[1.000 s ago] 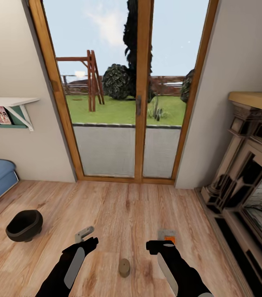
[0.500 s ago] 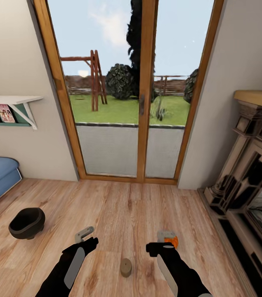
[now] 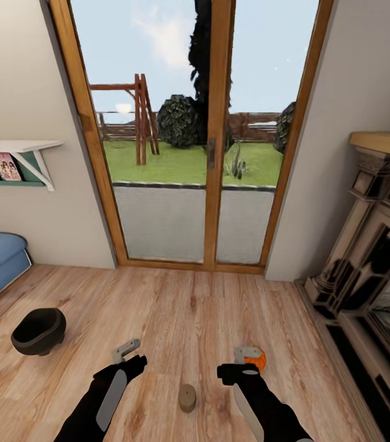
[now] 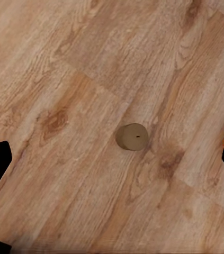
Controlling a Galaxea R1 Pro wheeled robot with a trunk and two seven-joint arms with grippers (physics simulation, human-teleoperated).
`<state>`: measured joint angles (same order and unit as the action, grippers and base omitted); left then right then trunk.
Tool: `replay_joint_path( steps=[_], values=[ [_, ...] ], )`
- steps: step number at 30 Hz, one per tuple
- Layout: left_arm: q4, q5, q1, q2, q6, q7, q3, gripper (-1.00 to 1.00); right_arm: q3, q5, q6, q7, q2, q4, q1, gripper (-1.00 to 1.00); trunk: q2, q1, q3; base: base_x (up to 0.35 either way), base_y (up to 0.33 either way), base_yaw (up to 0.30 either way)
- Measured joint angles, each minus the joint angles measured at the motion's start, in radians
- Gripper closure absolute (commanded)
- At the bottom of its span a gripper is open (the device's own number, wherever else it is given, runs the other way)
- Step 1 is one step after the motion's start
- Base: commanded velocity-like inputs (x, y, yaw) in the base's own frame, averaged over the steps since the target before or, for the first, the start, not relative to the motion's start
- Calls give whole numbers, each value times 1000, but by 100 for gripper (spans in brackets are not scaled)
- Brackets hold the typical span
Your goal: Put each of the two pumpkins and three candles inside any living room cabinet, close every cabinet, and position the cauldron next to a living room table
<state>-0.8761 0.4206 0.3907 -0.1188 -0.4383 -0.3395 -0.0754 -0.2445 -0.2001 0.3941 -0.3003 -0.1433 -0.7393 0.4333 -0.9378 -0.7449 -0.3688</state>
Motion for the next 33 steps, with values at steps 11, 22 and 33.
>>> replay_joint_path(
  steps=[11, 22, 33],
  values=[
    [114, -3, 56, 3, -86, -13, 3, -100, -4, 8, 7, -5, -31, 57, 27, -100, -77, -42, -34, 0, 0, 0],
    [225, 4, 393, 47, -558, -296, 0, -100, -5, 9, 408, -21, -31, 66, 278, -100, -154, -84, -69, 0, 0, 0],
    [447, 48, 604, 59, -570, -320, 1, -100, -33, 29, 526, -26, -31, 67, 394, -100, -231, -127, -103, 0, 0, 0]
  ],
)
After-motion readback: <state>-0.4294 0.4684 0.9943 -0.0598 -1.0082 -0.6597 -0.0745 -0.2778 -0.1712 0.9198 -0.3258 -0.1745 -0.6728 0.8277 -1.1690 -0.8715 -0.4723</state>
